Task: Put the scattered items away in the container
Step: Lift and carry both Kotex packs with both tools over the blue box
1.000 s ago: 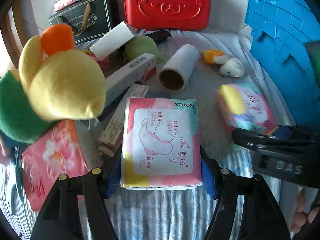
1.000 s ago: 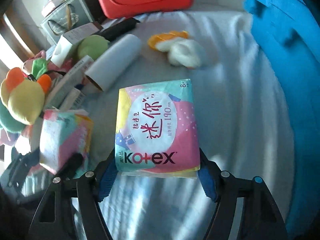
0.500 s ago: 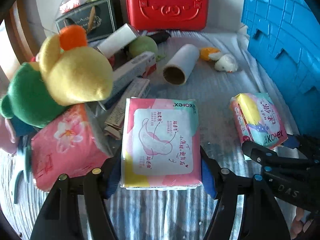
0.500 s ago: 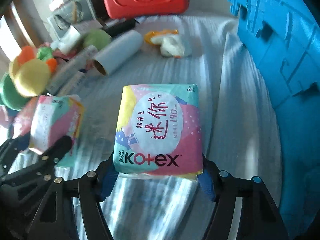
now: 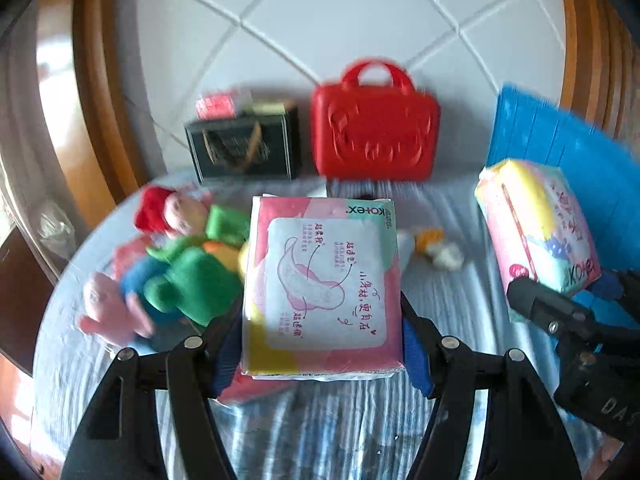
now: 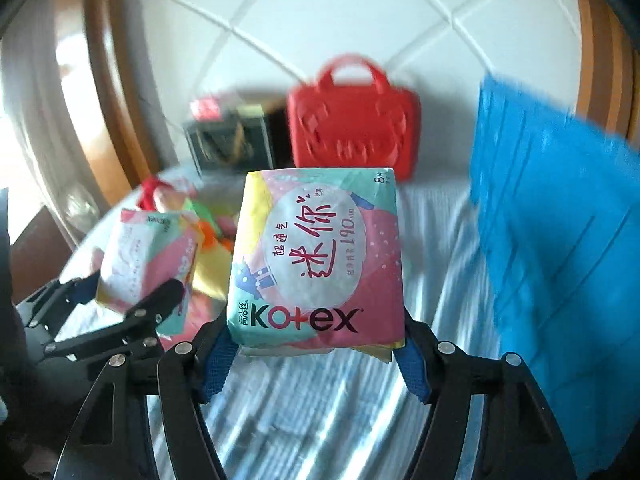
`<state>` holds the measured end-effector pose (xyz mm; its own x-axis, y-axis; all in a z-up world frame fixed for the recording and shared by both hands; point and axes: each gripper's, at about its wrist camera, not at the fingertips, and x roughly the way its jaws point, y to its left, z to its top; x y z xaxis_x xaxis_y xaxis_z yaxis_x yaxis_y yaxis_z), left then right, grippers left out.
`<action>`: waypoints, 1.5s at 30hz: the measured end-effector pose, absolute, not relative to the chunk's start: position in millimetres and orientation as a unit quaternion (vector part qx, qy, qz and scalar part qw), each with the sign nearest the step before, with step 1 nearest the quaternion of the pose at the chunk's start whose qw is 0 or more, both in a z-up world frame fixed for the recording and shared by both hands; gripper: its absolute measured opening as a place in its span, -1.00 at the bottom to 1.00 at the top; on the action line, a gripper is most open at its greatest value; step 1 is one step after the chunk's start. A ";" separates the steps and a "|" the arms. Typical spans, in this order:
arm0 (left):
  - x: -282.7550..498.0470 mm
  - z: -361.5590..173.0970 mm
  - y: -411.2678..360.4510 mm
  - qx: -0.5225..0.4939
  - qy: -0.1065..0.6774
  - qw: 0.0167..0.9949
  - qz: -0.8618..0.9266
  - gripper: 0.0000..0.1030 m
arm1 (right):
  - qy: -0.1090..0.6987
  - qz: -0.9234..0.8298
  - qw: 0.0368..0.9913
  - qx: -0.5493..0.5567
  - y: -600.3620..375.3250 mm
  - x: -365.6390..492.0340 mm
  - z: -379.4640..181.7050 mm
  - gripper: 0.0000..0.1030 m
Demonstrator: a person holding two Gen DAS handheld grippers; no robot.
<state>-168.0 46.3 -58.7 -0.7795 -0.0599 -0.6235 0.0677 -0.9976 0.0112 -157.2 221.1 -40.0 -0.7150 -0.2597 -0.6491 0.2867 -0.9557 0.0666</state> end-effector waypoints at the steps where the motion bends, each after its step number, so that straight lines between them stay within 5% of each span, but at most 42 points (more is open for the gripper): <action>1: -162.7 -47.2 42.6 0.319 0.007 0.034 -0.947 0.29 | 0.023 -0.932 0.147 0.329 217.8 -150.5 -23.9 0.34; 17: -123.2 62.7 57.7 0.194 0.033 -0.021 -0.980 0.29 | 0.044 -0.982 0.063 0.175 239.5 -77.1 93.8 0.35; 29: -92.0 105.1 214.1 0.176 0.026 -0.101 -0.979 0.29 | 0.058 -0.986 0.004 0.159 402.3 -36.8 122.0 0.35; 45: -223.5 157.1 474.4 0.403 0.021 -0.125 -0.907 0.29 | 0.086 -0.957 -0.044 0.273 645.2 -151.6 149.9 0.35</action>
